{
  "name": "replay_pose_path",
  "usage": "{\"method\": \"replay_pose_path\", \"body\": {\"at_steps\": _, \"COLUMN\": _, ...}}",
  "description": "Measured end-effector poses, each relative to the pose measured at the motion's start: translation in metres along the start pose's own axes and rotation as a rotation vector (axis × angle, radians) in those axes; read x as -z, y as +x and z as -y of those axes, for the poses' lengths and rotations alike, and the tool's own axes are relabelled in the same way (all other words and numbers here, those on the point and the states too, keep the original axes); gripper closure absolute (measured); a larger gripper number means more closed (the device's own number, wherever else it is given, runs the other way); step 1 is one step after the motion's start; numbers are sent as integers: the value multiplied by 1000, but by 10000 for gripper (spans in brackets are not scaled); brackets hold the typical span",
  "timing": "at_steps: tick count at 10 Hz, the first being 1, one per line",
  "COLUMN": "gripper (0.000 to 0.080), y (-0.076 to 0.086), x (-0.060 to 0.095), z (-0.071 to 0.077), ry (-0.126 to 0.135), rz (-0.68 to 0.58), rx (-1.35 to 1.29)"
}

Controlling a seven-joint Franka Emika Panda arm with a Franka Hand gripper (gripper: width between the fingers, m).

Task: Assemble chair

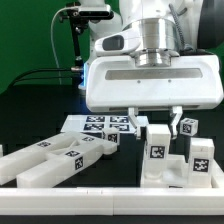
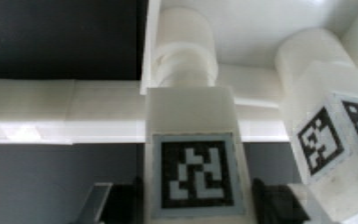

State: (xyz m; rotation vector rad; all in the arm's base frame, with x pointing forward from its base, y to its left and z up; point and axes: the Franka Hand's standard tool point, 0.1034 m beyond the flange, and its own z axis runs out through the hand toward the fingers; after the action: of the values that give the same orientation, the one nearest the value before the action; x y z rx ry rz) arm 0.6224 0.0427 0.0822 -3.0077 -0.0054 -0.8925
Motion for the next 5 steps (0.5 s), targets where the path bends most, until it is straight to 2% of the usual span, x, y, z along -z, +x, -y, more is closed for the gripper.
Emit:
{"method": "replay_pose_path", "body": {"at_steps": 2, "gripper": 515, "y": -4, "x": -4, "z": -1, "ry": -11, "rz": -13, "rx": 2}}
{"method": "replay_pose_path", "body": {"at_steps": 5, "gripper": 515, "y": -4, "x": -5, "z": 1, "ry": -12, "rz": -20, "rx": 0}}
